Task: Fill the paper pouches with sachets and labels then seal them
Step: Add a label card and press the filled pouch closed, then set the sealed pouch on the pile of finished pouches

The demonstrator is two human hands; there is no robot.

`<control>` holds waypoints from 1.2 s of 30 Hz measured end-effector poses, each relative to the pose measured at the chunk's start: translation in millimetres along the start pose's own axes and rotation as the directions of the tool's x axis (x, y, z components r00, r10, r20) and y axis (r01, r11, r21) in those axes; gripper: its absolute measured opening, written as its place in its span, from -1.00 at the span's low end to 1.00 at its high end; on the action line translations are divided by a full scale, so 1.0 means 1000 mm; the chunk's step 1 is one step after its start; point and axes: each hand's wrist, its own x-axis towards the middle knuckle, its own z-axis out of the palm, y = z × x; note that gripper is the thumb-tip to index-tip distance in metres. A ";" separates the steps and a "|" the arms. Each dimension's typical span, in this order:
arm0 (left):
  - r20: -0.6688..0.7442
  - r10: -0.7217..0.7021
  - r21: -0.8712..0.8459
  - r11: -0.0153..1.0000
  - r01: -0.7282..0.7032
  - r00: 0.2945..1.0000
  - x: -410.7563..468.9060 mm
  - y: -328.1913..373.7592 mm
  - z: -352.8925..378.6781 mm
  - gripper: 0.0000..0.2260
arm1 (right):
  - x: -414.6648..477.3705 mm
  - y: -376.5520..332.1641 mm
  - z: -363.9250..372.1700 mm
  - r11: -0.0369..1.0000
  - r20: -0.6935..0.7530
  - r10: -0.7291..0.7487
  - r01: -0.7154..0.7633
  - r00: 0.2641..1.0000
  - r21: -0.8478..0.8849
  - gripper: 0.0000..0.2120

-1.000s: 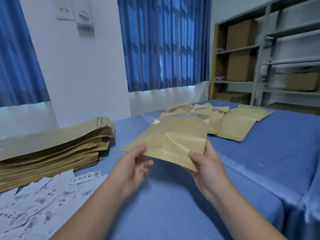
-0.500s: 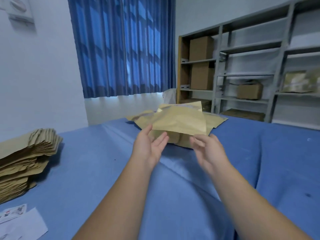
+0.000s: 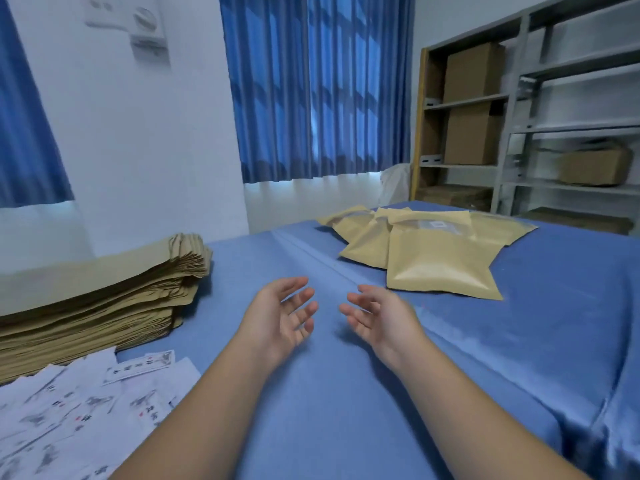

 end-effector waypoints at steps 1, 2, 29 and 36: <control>-0.010 0.017 0.025 1.000 -0.017 1.000 -0.009 0.008 -0.013 -0.88 | -0.003 0.009 0.016 0.999 0.049 0.021 -0.019 0.999 -0.032 -0.88; -0.023 0.040 0.053 0.998 -0.039 0.999 -0.018 0.017 -0.027 -0.88 | -0.007 0.019 0.033 0.997 0.097 0.039 -0.033 0.994 -0.067 -0.87; -0.396 0.672 0.884 0.463 0.063 0.626 -0.127 0.093 -0.366 -0.80 | -0.051 0.186 0.323 -0.033 0.818 -0.093 0.820 0.567 -0.572 -0.58; -0.420 0.630 0.875 0.471 0.108 0.653 -0.121 0.092 -0.371 -0.83 | -0.008 0.181 0.380 -0.475 0.749 -0.018 0.654 0.662 -0.589 -0.51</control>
